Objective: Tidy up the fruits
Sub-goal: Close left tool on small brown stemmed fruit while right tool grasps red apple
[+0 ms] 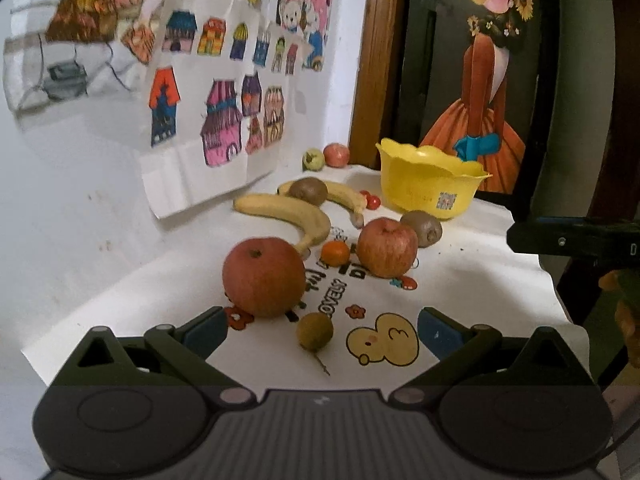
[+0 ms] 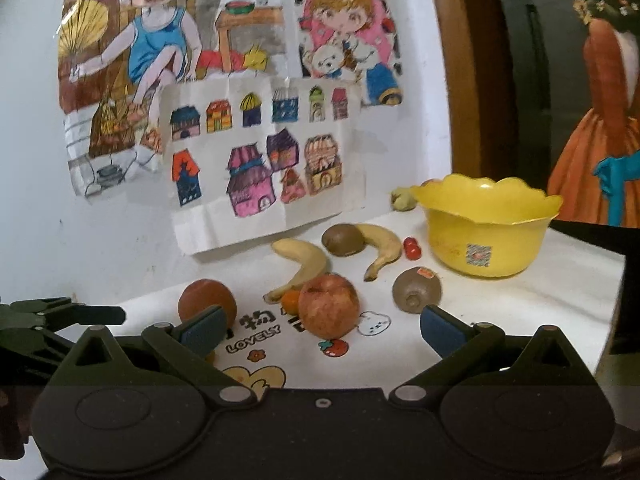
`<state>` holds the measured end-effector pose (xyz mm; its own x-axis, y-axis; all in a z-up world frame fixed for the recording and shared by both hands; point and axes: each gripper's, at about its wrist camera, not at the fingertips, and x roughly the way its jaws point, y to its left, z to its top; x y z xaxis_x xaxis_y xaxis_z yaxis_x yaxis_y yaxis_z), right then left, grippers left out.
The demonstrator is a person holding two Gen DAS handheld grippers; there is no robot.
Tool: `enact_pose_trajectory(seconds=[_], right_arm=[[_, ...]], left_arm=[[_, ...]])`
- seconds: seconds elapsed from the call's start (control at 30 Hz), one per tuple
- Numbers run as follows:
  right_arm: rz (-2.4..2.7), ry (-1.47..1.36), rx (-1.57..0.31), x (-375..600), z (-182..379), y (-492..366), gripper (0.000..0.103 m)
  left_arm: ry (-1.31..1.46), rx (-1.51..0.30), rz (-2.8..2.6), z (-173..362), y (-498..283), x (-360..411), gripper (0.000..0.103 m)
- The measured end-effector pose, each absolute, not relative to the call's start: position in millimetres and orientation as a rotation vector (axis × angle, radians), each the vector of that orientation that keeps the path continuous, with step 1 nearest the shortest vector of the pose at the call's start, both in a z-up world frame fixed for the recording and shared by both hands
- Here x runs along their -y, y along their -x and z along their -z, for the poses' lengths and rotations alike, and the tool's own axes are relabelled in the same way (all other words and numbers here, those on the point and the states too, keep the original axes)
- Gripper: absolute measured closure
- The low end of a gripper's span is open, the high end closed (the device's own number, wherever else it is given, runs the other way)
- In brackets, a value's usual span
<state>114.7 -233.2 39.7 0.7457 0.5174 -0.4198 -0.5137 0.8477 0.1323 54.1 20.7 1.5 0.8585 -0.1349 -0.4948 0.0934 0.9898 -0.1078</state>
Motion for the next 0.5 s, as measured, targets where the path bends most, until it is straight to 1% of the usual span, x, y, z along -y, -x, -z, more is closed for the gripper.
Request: enact_pose_trajectory(seconds=[0.2,0.4,0.43,0.5], right_arm=[[-0.591,-0.015,-0.537,228.1,-24.0,-140.3,0.001],[-0.639,0.009,-0.595,219.1,-11.1,-170.7,0.001],[-0.649,0.017,-0.601,216.4,-8.6,-176.7,0.001],[-0.662,0.028,-0.622,210.6,-3.1,-189.9,0.001]], left_arm=[[0.128,-0.58,0.083,11.0,-70.0,-22.2,0.0],[0.11,-0.604,0.057,16.6,-83.3,-16.2,0.0],[0.109,-0.609,0.057,17.6,-85.6,-15.7,0.001],[0.108,-0.616,0.056,19.2,-89.6,-15.5,0.005]])
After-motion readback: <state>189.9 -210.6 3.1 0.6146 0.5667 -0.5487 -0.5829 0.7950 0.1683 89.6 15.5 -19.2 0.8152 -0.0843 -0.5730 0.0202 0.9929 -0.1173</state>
